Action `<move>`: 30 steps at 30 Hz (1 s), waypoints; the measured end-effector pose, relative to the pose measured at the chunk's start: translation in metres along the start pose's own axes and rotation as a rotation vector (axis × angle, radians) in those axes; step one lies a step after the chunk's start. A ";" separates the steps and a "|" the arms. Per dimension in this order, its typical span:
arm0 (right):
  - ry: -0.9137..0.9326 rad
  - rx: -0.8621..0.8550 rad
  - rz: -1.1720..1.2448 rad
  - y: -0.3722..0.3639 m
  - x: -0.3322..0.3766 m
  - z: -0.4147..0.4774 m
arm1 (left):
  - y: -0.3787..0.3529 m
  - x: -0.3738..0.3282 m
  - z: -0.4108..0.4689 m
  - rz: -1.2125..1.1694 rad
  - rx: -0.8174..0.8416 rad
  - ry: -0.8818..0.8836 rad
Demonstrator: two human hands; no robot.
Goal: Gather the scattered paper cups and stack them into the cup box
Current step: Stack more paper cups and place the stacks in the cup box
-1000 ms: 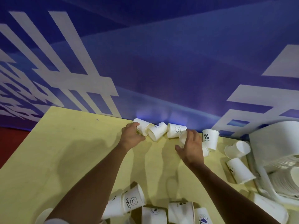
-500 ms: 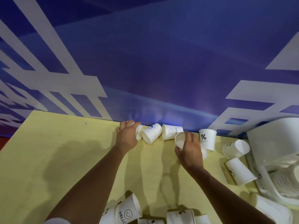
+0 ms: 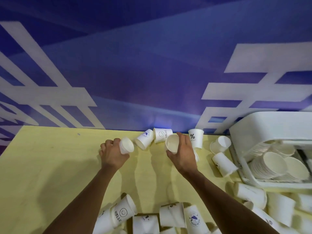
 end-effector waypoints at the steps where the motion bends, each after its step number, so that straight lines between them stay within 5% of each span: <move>1: -0.016 0.010 0.014 0.003 0.001 -0.001 | 0.000 0.000 -0.006 -0.078 -0.008 0.020; 8: -0.021 -0.002 0.077 0.101 -0.012 -0.016 | -0.012 -0.101 -0.072 -0.218 0.073 -0.172; 19: -0.170 -0.205 0.019 0.293 -0.137 -0.074 | -0.044 -0.302 -0.179 -0.405 0.302 -0.427; 30: -0.282 -0.301 -0.060 0.357 -0.229 -0.088 | -0.081 -0.382 -0.249 -0.412 0.371 -0.514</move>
Point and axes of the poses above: each hand's wrist, its own z-axis towards the middle knuckle, its own y-axis out of the back of the hand, x = y × z, the point moved 10 cm from there along z, towards the middle knuckle, and after that the axes turned 4 degrees about -z, right-handed, at the moved point
